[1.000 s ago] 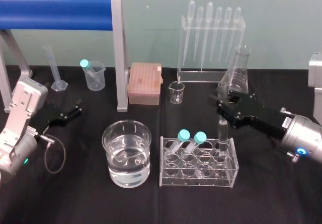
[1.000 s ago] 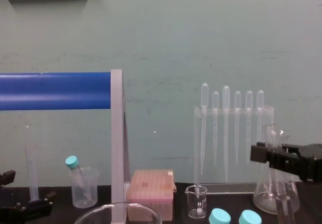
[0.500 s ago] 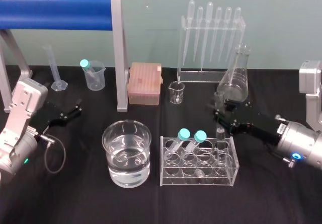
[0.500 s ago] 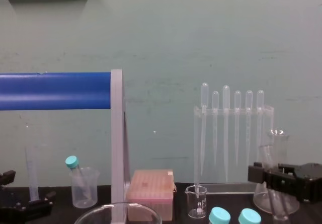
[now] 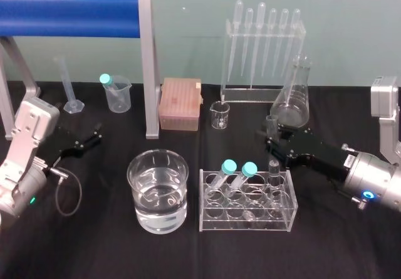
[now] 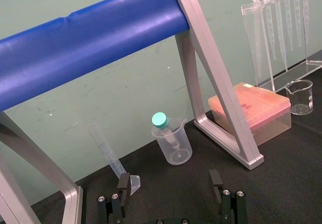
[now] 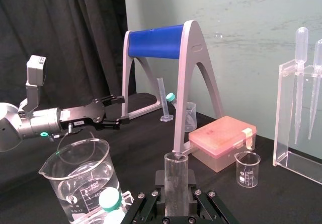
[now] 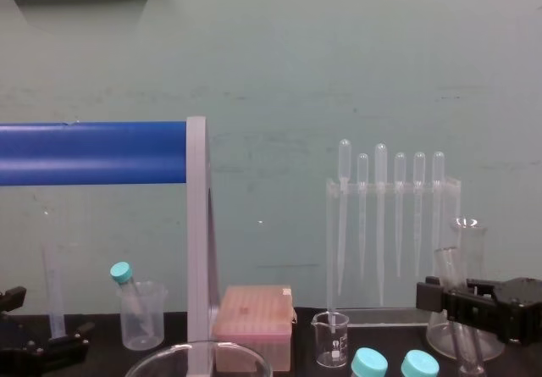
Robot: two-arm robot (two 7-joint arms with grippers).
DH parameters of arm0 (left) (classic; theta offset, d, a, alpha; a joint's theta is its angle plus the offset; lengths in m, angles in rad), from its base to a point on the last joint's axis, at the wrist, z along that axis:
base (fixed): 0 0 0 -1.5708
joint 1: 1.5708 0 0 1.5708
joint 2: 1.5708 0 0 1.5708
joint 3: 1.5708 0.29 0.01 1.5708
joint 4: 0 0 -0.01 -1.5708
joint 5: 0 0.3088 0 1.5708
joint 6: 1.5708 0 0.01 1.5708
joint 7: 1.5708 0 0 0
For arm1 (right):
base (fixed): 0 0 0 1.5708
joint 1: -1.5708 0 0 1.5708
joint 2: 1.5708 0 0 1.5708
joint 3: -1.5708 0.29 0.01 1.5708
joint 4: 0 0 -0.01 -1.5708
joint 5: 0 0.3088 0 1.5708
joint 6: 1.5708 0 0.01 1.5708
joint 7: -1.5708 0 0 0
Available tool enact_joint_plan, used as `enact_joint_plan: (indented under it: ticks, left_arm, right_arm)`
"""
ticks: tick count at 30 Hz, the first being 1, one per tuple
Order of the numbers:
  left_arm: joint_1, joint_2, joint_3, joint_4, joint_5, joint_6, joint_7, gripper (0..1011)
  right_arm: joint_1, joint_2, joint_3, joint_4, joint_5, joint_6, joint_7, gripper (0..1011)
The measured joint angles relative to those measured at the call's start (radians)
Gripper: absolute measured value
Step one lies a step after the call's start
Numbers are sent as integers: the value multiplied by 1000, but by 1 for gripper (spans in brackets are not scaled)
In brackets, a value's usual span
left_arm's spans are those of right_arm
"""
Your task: Hold the test tube with one hand and immerse one end into the beaker, then return it to the test tube rack.
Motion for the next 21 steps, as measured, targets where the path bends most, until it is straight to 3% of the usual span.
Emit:
enact_joint_plan:
  ticks: [5, 21]
  left_arm:
    - [0, 0, 0, 0, 0, 0, 0, 1000]
    - [0, 0, 0, 0, 0, 0, 0, 1000]
  right_arm:
    - [-1, 0, 1, -1, 0, 0, 0, 234]
    - [-2, 1, 2, -3, 1, -1, -2, 759]
